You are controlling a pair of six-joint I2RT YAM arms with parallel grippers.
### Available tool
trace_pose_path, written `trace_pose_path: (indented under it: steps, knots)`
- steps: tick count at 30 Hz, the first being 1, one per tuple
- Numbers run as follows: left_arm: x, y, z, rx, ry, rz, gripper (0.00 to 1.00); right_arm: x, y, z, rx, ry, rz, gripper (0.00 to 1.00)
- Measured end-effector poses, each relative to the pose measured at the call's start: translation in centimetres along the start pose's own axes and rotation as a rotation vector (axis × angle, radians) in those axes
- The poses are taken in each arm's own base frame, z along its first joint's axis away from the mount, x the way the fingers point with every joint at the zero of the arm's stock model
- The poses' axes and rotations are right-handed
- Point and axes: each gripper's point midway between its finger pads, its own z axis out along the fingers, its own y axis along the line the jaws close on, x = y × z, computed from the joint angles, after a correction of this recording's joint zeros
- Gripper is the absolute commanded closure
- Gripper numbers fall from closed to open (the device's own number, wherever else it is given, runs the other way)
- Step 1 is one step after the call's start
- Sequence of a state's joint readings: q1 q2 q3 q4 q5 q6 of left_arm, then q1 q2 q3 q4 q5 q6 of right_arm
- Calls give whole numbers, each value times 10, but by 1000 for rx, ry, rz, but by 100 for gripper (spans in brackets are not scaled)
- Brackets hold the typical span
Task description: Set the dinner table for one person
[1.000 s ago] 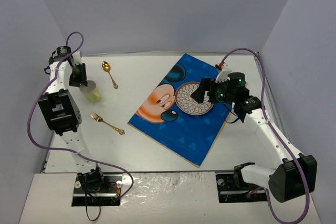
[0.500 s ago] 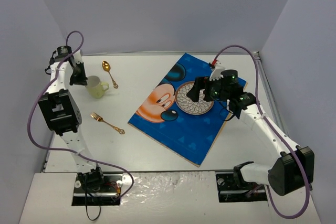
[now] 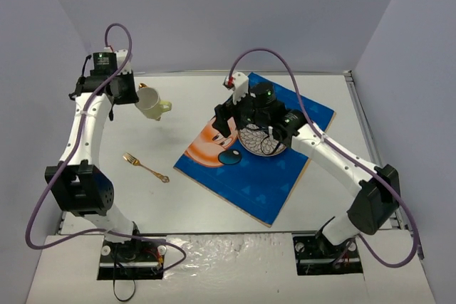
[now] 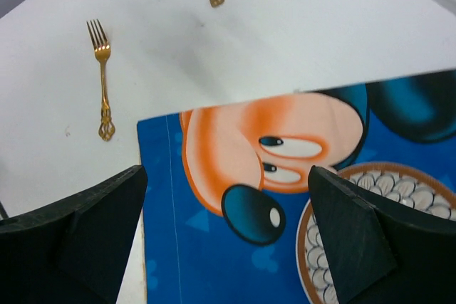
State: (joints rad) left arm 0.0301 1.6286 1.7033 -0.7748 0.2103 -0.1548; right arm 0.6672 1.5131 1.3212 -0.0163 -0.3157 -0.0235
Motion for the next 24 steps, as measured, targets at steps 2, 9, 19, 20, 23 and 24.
trace_pose_path:
  steps: [2, 9, 19, 20, 23, 24]
  knots:
    - [-2, -22, -11, 34, -24, 11, 100, -7, 2, 12, -18, -3, -36, 14]
    - [19, -93, -22, 119, 13, 53, 100, -19, 11, 51, -83, 12, -141, 21]
    - [41, -116, -25, 115, 68, 65, 100, -2, 34, 74, -151, 68, -215, 46]
    - [41, -116, -25, 111, 67, 66, 100, -1, 34, 75, -153, 71, -219, 50]
    - [41, -116, -25, 106, 66, 68, 100, 1, 33, 76, -157, 78, -232, 57]
    - [41, -116, -25, 107, 67, 70, 100, 2, 33, 76, -159, 81, -236, 57]
